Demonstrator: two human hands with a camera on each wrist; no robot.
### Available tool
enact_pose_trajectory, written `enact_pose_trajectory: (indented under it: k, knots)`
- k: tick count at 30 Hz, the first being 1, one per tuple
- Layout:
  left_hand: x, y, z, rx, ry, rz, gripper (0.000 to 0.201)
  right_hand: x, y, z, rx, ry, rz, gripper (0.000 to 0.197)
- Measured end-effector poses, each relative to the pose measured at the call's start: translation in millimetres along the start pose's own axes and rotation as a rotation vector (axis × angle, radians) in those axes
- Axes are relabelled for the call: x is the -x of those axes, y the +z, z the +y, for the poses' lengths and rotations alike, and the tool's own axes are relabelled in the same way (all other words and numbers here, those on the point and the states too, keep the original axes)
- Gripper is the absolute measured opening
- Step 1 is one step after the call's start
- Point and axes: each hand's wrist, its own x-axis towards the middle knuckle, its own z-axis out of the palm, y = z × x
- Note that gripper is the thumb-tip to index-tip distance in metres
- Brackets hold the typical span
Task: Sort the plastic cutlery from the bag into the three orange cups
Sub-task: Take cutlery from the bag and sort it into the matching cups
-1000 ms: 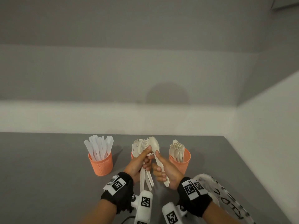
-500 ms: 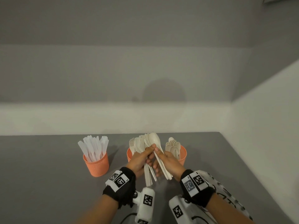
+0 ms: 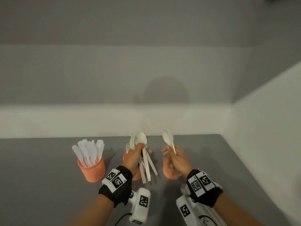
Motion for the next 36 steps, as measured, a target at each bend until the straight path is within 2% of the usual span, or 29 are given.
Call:
enact_pose_trajectory:
  k: [3, 8, 10, 13, 19, 25, 29, 36]
  knots:
    - [-8, -2, -2, -0.082, 0.075, 0.027, 0.021, -8, -11, -2, -0.046, -0.03, -0.012, 0.028]
    - [-11, 14, -5, -0.207, 0.141, 0.04, 0.029, -12, -7, -3, -0.314, 0.049, -0.134, 0.035]
    - [-12, 19, -9, -0.21, 0.151, 0.03, 0.032, -10, -3, -3, -0.334, 0.083, -0.147, 0.033]
    - [-9, 25, -10, -0.2, 0.147, 0.0, 0.032, -6, 4, -2, -0.262, 0.103, -0.16, 0.03]
    - [-6, 27, -11, -0.156, 0.126, -0.059, 0.038, -6, 10, 4, 0.099, 0.009, -0.135, 0.018]
    - [-2, 29, -10, -0.17, 0.185, -0.078, 0.043, 2, 6, -7, 0.016, -0.022, -0.143, 0.029]
    - [1, 33, -9, -0.191, 0.245, -0.056, 0.038, 1, 12, -10, 0.07, -0.075, -0.175, 0.042]
    - [-6, 30, -9, -0.25, 0.235, -0.059, 0.033, 2, 8, -13, 0.014, -0.062, -0.262, 0.033]
